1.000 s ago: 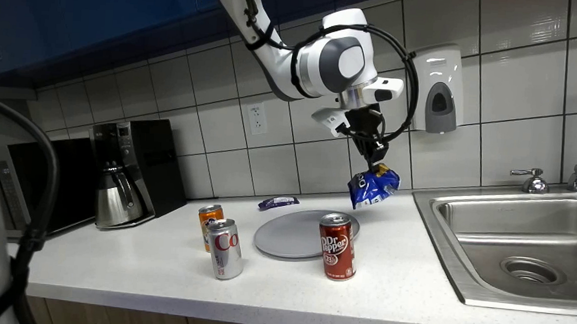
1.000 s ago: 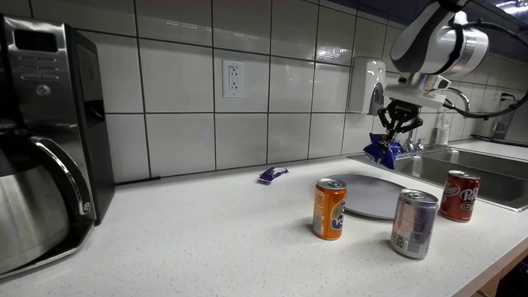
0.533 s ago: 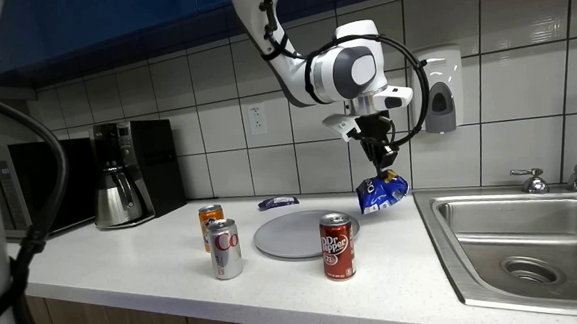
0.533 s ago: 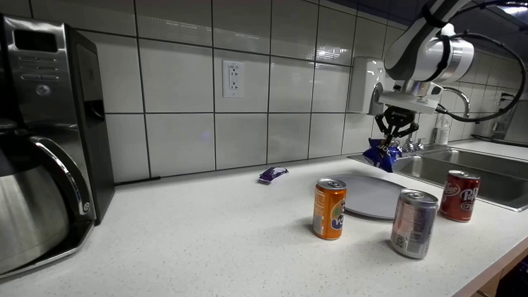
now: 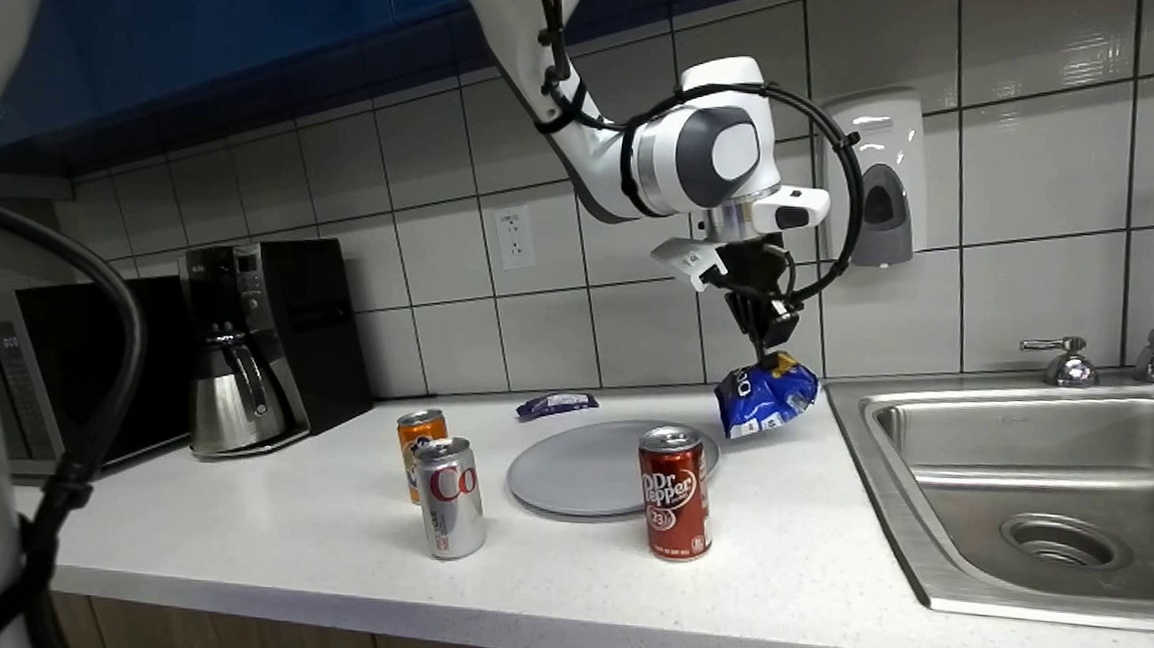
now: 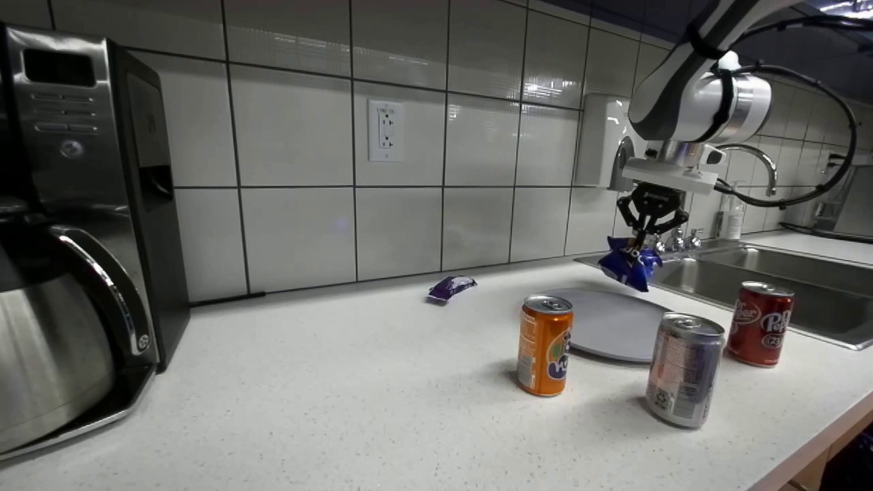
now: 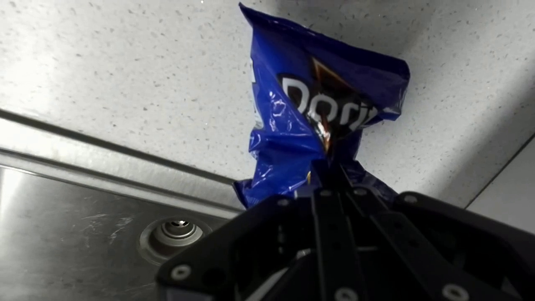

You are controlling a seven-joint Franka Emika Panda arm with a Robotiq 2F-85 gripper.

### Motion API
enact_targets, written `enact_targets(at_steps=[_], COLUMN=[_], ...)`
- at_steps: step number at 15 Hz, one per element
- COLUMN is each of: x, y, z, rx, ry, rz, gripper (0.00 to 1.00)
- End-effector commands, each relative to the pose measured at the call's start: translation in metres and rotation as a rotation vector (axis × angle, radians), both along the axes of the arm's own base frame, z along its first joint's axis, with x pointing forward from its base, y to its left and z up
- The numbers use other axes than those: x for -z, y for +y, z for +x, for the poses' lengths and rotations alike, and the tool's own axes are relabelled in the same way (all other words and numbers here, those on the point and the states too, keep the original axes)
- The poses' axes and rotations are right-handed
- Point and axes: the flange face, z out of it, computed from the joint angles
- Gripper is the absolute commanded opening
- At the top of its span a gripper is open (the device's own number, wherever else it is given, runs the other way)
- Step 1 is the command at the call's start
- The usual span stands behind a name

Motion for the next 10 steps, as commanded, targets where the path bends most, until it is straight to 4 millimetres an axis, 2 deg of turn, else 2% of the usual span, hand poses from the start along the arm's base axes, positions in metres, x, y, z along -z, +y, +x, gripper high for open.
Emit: enact_targets(at_steps=[1,3,10], x=[-0.003,-0.006,-0.021], y=[-0.006,-0.005,0.004], z=[0.004,0.002,-0.014], rx=[-0.005,-0.006,-0.018], ry=[0.018,0.016,-0.009], rz=[0.025,0.023,0.022], gripper=[0.28,0.40,0.92])
